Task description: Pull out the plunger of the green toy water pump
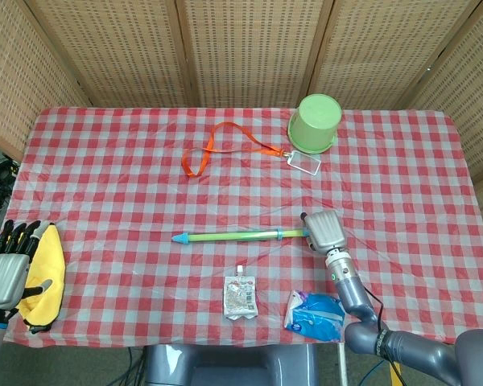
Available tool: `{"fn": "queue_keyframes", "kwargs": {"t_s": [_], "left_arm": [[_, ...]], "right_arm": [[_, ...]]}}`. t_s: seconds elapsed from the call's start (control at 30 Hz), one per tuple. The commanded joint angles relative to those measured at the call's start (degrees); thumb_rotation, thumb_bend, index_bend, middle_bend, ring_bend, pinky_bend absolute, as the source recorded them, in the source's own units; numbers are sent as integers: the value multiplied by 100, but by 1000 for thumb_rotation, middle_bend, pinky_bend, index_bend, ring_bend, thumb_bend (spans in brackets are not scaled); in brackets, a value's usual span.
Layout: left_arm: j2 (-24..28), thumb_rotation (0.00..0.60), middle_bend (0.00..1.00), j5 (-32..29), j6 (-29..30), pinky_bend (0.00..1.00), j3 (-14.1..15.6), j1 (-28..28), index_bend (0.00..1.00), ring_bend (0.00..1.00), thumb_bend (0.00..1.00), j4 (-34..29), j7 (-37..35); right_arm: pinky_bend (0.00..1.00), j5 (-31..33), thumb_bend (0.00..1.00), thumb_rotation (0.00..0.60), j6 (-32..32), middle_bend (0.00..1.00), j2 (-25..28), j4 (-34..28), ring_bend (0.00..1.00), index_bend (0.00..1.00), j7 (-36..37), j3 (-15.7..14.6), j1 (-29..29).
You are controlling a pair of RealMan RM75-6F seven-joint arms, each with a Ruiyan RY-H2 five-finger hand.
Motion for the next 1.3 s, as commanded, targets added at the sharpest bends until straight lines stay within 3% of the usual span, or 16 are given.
{"fn": "queue_keyframes", "kwargs": {"t_s": [0.03, 0.43, 0.8, 1.3], "left_arm": [[-5, 600, 0, -19, -10, 0, -3, -3, 0, 0, 68, 4, 17], [-35, 600, 0, -24, -25, 0, 4, -24, 0, 0, 68, -8, 102], [-76, 600, 0, -3, -23, 0, 3, -53, 0, 0, 72, -56, 188], [-83, 600, 0, -33, -137, 0, 20, -107, 0, 0, 73, -84, 171]], "right_arm": [[650, 52, 502, 600, -82, 972, -61, 125, 898, 472, 77, -40, 17], [650, 120, 505, 600, -243, 973, -172, 528, 897, 472, 276, -55, 97], [651, 11, 531, 600, -279, 1000, -302, 882, 915, 688, 562, -118, 101], [651, 384, 561, 600, -199, 1000, -123, 576, 923, 756, 203, 198, 249]]}}
